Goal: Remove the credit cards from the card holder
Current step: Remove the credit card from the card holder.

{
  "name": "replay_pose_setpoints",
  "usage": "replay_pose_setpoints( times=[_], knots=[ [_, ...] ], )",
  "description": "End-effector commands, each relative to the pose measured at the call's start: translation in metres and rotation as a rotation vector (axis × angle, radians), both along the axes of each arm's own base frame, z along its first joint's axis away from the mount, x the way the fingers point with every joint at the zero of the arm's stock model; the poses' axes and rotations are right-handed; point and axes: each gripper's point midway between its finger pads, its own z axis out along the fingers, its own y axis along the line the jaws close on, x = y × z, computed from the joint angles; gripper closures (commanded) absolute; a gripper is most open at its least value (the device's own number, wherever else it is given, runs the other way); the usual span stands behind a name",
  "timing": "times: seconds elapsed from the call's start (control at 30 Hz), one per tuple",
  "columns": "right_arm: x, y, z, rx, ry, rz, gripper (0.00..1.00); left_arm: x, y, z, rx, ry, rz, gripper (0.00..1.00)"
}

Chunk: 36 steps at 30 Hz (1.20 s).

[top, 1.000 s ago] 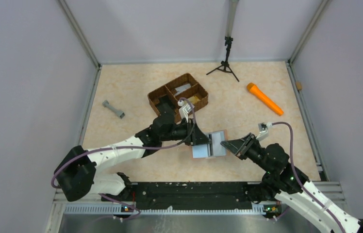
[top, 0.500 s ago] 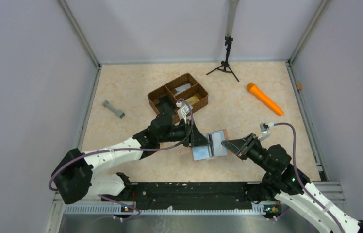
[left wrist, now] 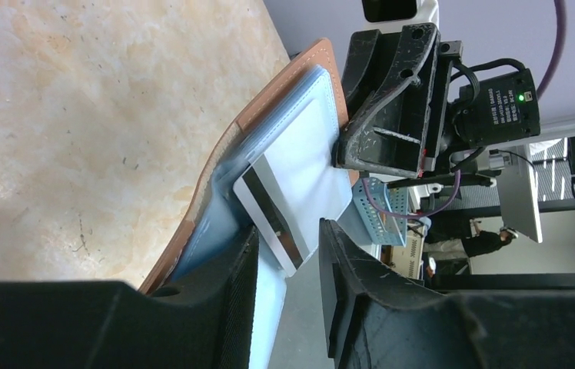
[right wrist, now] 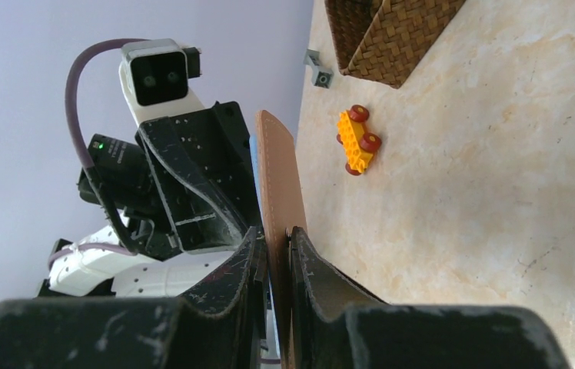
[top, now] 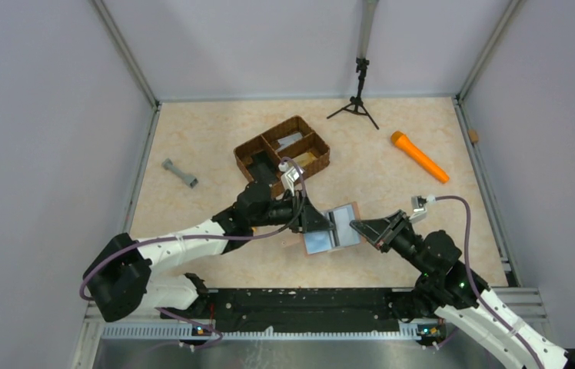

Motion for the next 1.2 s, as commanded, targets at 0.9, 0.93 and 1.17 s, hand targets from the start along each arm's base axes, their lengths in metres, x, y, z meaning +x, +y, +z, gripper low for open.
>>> replay_pose_setpoints(
  times=[0.9,0.93,1.17],
  knots=[
    [0.001,-0.023,0.043,0.103,-0.079,-0.096,1.00,0.007,0.030,0.025,-0.209,-0.042,0.076,1.00],
    [0.001,-0.023,0.042,0.099,-0.076,-0.096,1.00,0.008,0.032,0.023,-0.195,-0.041,0.081,1.00],
    [-0.001,-0.014,0.040,0.145,-0.073,-0.053,1.00,0.003,0.029,0.021,-0.187,-0.021,0.031,1.00]
  ],
)
